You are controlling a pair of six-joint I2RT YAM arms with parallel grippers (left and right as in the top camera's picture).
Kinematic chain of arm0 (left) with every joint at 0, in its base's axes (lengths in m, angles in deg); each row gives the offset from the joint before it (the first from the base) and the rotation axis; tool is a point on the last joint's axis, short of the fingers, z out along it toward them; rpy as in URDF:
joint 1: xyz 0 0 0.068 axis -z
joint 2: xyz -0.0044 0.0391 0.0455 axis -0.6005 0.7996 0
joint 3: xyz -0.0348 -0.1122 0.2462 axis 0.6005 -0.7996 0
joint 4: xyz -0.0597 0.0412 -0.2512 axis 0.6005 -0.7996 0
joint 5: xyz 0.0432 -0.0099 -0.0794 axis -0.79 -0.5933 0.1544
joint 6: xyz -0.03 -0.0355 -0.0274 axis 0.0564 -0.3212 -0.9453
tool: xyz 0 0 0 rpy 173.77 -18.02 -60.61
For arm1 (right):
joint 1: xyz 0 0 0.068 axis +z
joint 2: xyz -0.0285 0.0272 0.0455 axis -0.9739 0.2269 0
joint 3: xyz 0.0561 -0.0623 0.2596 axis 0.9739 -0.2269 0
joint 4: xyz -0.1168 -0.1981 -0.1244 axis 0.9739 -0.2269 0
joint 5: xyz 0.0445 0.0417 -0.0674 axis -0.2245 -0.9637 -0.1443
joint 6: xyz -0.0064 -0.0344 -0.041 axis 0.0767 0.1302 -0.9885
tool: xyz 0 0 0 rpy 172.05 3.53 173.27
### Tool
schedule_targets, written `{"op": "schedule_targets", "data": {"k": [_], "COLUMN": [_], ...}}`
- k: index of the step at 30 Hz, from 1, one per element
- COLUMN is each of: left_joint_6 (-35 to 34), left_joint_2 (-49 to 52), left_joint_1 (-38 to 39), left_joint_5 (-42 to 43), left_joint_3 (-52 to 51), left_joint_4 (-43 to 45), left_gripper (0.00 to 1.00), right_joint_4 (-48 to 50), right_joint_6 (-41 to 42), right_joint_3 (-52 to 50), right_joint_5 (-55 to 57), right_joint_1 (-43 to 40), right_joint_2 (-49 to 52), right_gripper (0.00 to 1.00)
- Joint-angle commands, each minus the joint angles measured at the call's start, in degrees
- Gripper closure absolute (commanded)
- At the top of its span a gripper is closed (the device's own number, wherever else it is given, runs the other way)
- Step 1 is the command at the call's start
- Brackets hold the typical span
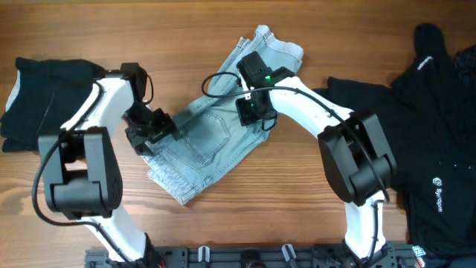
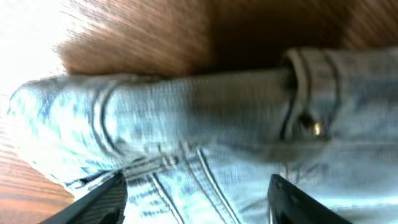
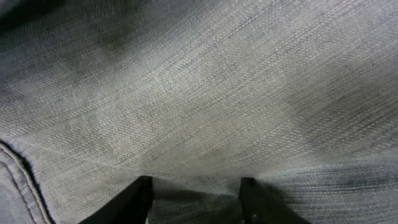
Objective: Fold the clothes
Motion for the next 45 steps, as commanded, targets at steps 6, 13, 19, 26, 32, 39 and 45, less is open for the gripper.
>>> {"op": "schedule_targets", "data": {"k": [6,13,19,26,32,39,45], "left_joint_6": [-1.16,-3.43,-6.25,-8.15,-0.35,-0.04,-0.92], "left_joint_2": [-9.73,-9.7,-9.7,-9.7,-9.7,-9.46,-9.42], "left_joint_1": [-0.55,-0.48,-0.37,0.66,-5.77,-9.01,-8.9], "left_joint_5": [3.32,3.26,2.82,-3.63,-12.02,-9.38,-10.12], "left_joint_3": [-0.13,-2.91,-16.72,-25.22,-10.38,5.27,-0.44], "left_joint_4": [-7.04,-10.14,9.7,29.73,30.03,10.97,7.67], "left_gripper": [0.0,0.0,0.04,0.67,0.96,0.0,0.0], "right_joint_4": [25.86,19.34,12.48,8.59,2.58,4.11,11.08], "right_joint_6": [15.13,7.02,2.4,1.81,1.03,-3.58,-3.63], "right_joint_3": [-1.33,0.26,0.26,0.26,0.24,0.17,0.13], "right_joint_5": [-8.15,-5.01,-1.03,1.51,4.07,-3.82,-7.28], "right_joint_1": [-1.11,-5.84,-14.8,-19.71,-20.48,-20.35,-20.26], "right_joint_2": [1.68,-3.26,-14.91,-20.15,-20.15,-19.89,-13.79], "right_gripper": [0.42,0.35,0.33,0.34,0.34,0.34,0.3]}}
